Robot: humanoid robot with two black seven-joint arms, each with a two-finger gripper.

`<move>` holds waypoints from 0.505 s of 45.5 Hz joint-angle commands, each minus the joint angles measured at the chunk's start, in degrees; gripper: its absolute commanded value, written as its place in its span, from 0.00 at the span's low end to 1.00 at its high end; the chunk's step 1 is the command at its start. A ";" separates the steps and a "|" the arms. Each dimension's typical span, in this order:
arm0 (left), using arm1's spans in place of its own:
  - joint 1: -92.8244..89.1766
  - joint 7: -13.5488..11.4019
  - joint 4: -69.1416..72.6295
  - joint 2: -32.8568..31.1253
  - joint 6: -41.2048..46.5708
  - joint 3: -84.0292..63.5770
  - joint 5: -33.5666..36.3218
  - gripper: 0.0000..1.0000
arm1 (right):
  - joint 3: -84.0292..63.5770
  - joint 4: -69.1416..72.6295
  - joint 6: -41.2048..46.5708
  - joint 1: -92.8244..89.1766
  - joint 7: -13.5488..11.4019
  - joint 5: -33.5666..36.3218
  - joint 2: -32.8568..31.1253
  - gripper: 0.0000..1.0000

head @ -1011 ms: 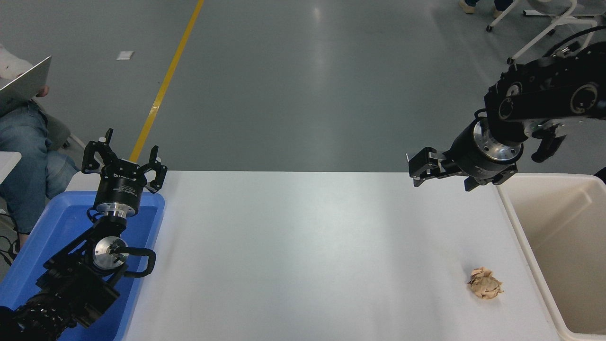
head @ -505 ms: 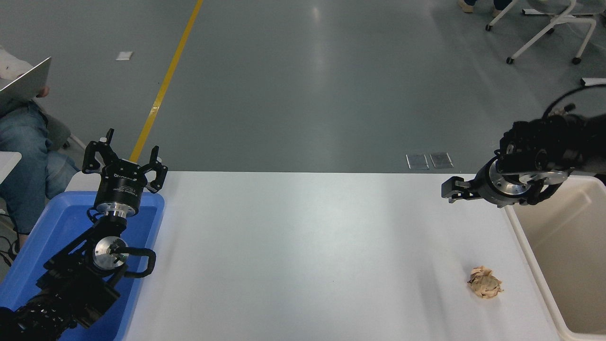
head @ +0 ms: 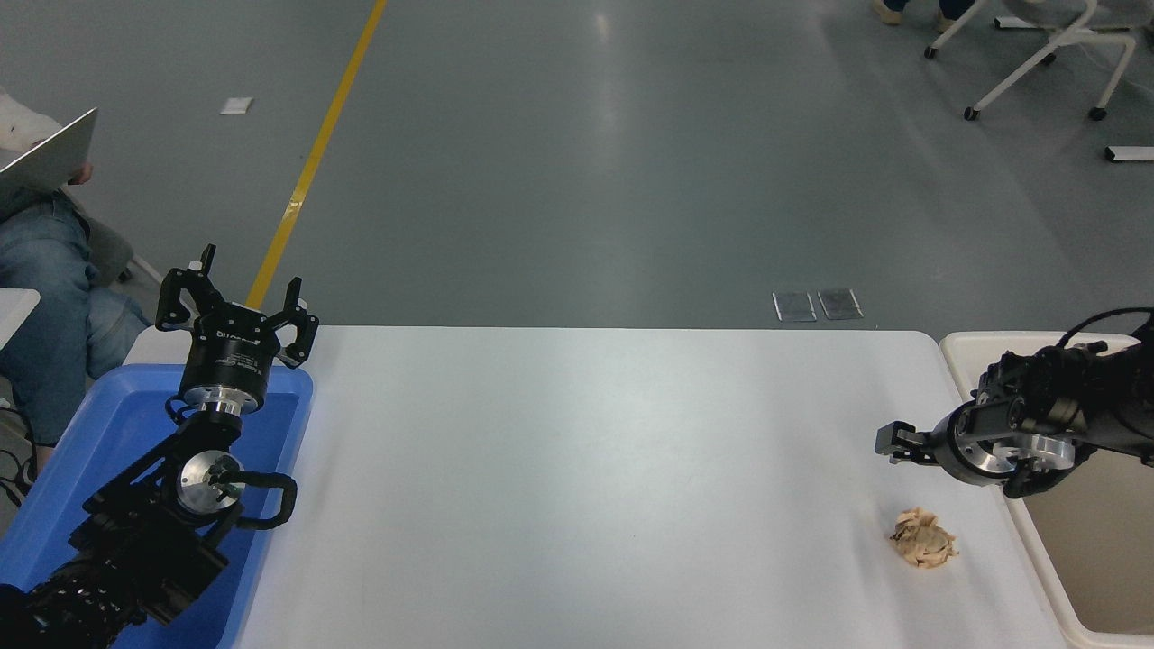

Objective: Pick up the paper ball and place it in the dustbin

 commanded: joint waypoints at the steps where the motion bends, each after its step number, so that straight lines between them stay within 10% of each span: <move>1: 0.07 0.00 0.05 0.09 0.02 -0.01 -0.01 0.99 | 1.85 -1.43 -1.10 -4.49 0.00 0.54 -1.75 1.00; 23: -0.02 0.00 -0.04 0.00 -0.07 -0.01 -0.01 0.99 | 6.86 -1.26 -1.10 -7.92 0.00 0.54 -4.13 1.00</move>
